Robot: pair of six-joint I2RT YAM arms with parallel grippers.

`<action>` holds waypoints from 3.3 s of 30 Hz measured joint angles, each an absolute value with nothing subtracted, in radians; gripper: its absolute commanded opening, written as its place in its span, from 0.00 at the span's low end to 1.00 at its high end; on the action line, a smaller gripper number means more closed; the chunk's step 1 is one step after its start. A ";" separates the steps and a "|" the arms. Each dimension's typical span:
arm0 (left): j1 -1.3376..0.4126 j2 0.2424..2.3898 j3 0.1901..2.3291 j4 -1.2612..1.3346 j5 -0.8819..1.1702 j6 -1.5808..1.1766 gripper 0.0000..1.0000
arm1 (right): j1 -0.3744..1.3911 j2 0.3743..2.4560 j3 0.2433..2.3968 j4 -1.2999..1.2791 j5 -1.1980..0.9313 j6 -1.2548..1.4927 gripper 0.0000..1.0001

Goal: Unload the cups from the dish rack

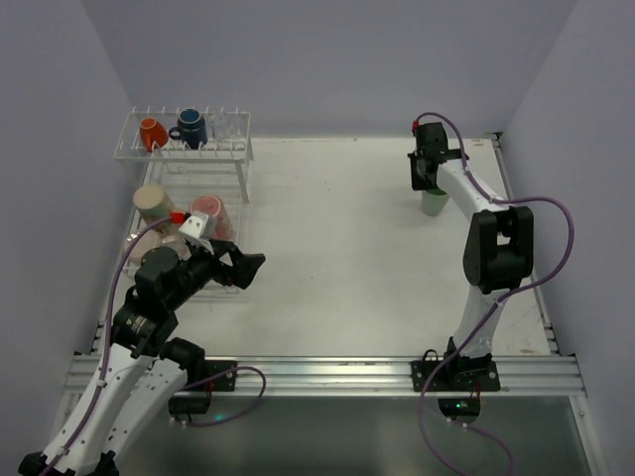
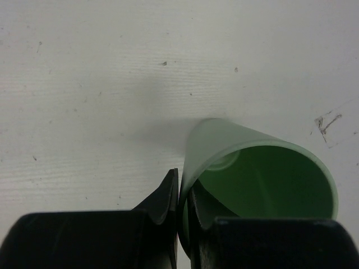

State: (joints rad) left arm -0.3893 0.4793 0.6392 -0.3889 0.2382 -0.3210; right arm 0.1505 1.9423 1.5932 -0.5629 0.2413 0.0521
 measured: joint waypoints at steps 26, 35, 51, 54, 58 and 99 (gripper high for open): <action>-0.380 0.601 0.669 -0.410 0.050 -0.341 1.00 | 0.136 1.872 1.593 -0.600 0.215 0.082 0.91; -0.380 0.676 0.804 -0.425 -0.173 -0.409 1.00 | 0.138 1.485 1.432 -0.527 0.075 0.183 0.99; -0.350 1.045 0.854 -0.404 -0.529 -0.415 1.00 | 0.316 1.051 0.943 -0.195 -0.208 0.345 0.99; -0.321 1.071 0.854 -0.387 -0.538 -0.400 1.00 | 0.318 1.050 0.935 -0.174 -0.236 0.351 0.99; -0.279 1.113 0.855 -0.354 -0.524 -0.391 1.00 | 0.321 1.039 0.929 -0.155 -0.267 0.355 0.99; -0.210 1.185 0.819 -0.248 -0.458 -0.366 0.24 | 0.405 1.021 0.929 -0.133 -0.358 0.349 0.99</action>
State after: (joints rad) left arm -0.2100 1.1847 0.8192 -0.2478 -0.4580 -0.3660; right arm 0.4053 1.0206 0.9287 -0.1326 -0.3584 0.3489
